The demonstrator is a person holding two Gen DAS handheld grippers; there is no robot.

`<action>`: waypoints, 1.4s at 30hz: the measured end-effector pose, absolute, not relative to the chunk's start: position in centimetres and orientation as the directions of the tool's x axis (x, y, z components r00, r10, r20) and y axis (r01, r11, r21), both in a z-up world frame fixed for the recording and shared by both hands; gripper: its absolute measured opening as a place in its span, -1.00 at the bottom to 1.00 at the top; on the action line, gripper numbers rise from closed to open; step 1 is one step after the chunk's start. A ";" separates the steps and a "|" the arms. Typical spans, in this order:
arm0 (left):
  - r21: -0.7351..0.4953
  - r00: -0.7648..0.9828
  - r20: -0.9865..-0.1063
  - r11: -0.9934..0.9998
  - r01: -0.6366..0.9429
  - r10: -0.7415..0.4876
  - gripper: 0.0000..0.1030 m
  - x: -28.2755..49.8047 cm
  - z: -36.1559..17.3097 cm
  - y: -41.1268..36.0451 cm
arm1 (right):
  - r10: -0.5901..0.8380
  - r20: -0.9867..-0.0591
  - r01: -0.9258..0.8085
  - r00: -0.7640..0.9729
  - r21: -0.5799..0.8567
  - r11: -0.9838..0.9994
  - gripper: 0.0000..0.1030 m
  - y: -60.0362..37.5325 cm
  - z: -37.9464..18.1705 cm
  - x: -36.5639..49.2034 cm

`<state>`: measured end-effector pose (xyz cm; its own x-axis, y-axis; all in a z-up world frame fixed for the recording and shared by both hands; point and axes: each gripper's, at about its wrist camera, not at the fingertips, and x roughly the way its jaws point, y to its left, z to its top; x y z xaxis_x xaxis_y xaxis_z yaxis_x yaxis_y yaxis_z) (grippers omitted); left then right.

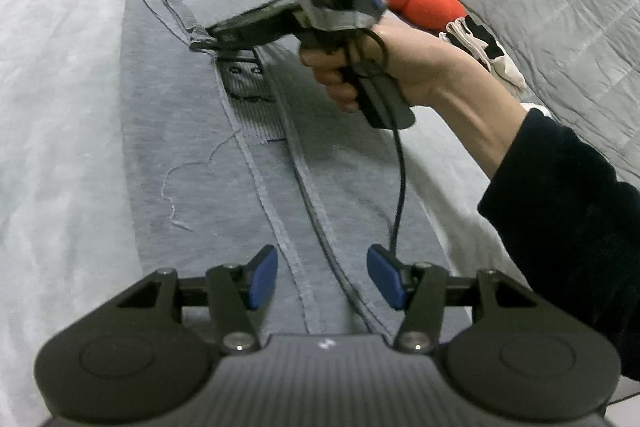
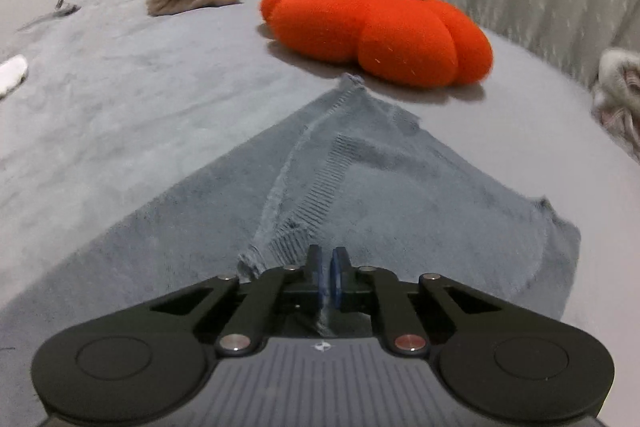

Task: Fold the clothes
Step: 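Open the right tool and lift it off the collar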

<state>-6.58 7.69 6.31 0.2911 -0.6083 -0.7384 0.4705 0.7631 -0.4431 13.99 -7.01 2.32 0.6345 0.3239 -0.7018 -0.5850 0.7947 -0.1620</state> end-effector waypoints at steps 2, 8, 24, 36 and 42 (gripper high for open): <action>-0.444 0.288 -0.742 0.766 0.465 -0.605 0.02 -6.6 6.2 7.7 | 0.325 -0.698 -0.575 0.638 -0.150 0.805 -0.81 -6.6 2.4 14.6; -0.445 0.282 -0.746 0.766 0.463 -0.604 0.02 -6.7 6.1 7.6 | 0.313 -0.679 -0.567 0.664 -0.185 0.803 -0.81 -5.7 2.7 14.2; -0.439 0.269 -0.758 0.771 0.462 -0.594 0.03 -6.0 5.7 7.1 | 0.348 -0.712 -0.608 0.610 -0.139 0.781 -0.78 -6.5 2.7 14.3; -0.449 0.246 -0.759 0.759 0.472 -0.602 0.04 -5.9 5.2 6.7 | 0.327 -0.697 -0.488 0.639 -0.038 0.872 -0.63 -7.9 2.8 21.0; -0.448 0.245 -0.761 0.760 0.472 -0.601 0.04 -5.6 5.1 6.3 | 0.302 -0.690 -0.505 0.658 -0.106 0.857 -0.63 -5.0 2.4 22.5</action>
<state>-5.59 6.29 5.13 0.2446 -0.6006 -0.7612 0.4720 0.7595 -0.4477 22.51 -4.96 2.40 0.6579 0.3018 -0.6899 -0.5046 0.8567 -0.1065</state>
